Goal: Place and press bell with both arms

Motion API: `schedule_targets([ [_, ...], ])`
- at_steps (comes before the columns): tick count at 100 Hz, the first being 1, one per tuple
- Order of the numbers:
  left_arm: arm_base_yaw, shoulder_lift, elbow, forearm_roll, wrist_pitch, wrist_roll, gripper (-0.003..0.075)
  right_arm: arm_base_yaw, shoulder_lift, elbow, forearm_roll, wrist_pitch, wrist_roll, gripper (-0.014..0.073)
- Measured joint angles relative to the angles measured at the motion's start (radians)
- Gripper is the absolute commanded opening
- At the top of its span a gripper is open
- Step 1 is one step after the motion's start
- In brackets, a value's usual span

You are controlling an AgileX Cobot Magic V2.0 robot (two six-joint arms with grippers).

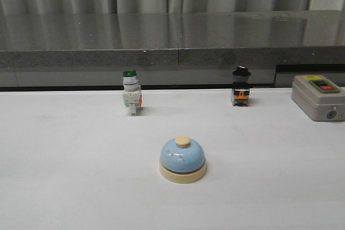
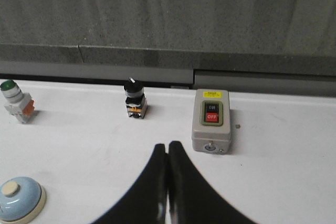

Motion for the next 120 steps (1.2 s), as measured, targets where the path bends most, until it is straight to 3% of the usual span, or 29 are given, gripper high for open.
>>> schedule_targets([
  [24,0.0,0.0,0.0,0.0,0.0,0.0,-0.0021,0.0,-0.162,0.028,0.0,0.012,0.0,-0.0064],
  [120,0.0,0.0,0.0,0.0,0.0,0.0,-0.0021,0.0,-0.181,0.093,-0.002,-0.034,0.0,-0.0064],
])
